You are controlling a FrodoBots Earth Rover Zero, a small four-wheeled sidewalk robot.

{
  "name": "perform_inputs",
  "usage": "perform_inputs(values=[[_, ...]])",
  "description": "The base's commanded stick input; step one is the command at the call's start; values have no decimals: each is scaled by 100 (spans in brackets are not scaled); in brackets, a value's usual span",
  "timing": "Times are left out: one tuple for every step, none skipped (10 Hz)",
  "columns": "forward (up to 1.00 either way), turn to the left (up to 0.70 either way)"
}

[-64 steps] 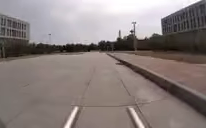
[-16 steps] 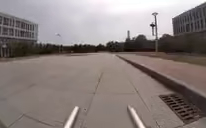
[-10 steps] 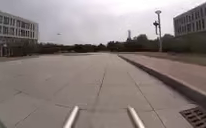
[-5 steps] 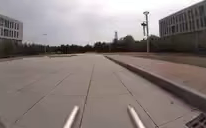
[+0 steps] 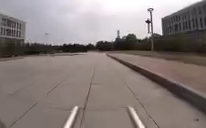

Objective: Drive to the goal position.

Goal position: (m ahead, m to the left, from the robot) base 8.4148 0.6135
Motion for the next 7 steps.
perform_inputs(values=[[69,0],[69,0],[69,0],[69,0],[69,0],[69,0],[69,0]])
